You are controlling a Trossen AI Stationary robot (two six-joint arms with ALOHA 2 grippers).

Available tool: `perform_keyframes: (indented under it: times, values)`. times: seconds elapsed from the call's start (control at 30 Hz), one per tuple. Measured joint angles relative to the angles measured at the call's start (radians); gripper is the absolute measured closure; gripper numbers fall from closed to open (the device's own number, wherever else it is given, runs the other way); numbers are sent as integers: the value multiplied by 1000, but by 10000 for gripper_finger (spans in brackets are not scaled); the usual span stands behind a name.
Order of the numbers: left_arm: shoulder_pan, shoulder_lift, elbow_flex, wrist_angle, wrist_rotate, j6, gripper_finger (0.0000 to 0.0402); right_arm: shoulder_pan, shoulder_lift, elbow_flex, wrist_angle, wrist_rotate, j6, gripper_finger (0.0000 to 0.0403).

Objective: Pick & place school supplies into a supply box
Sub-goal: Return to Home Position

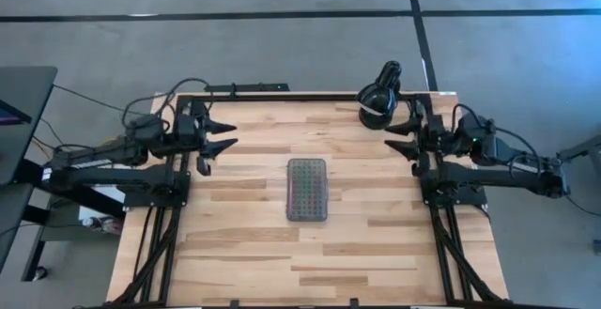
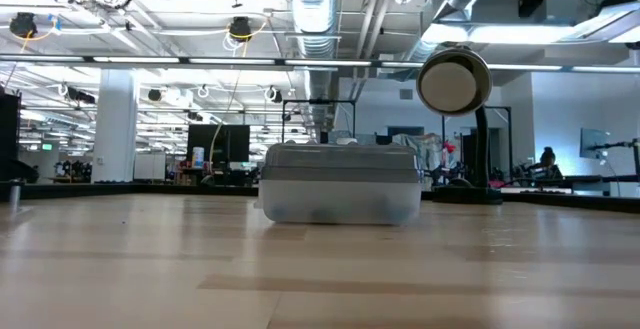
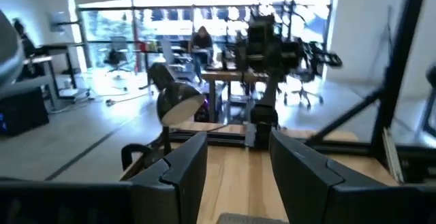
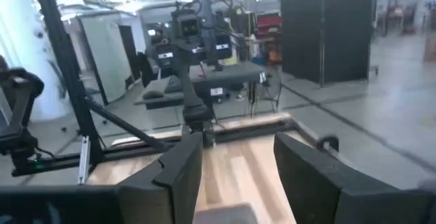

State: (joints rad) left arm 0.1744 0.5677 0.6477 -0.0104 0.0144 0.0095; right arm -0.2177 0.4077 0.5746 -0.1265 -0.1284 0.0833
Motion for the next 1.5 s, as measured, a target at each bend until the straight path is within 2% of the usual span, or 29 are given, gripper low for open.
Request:
perform_keyframes:
  times: [0.23, 0.37, 0.5, 0.63, 0.87, 1.1, 1.3, 1.4, 1.5]
  values:
    - [-24, -118, -273, 257, -81, -84, 246, 34, -133, -157, 68, 26, 101, 226]
    - [-49, -214, -345, 253, -124, -112, 246, 61, -262, -219, 52, 102, 132, 226]
    - [-90, -316, -362, 212, -159, -101, 246, 78, -401, -279, 30, 111, 161, 226]
    - [-131, -392, -364, 119, -212, -98, 246, 88, -399, -317, -2, 134, 199, 226]
    - [-193, -462, -382, 47, -266, -102, 246, 87, -405, -380, 88, 135, 227, 226]
    - [-248, -568, -527, 156, -283, -126, 246, 87, -404, -386, 45, 134, 239, 226]
    - [-261, -566, -571, 189, -291, -148, 246, 123, -404, -487, 180, 136, 284, 226]
    - [-269, -566, -591, 190, -291, -168, 246, 158, -404, -553, 261, 169, 308, 226]
    - [-282, -566, -632, 244, -299, -173, 246, 196, -405, -567, 258, 212, 322, 226]
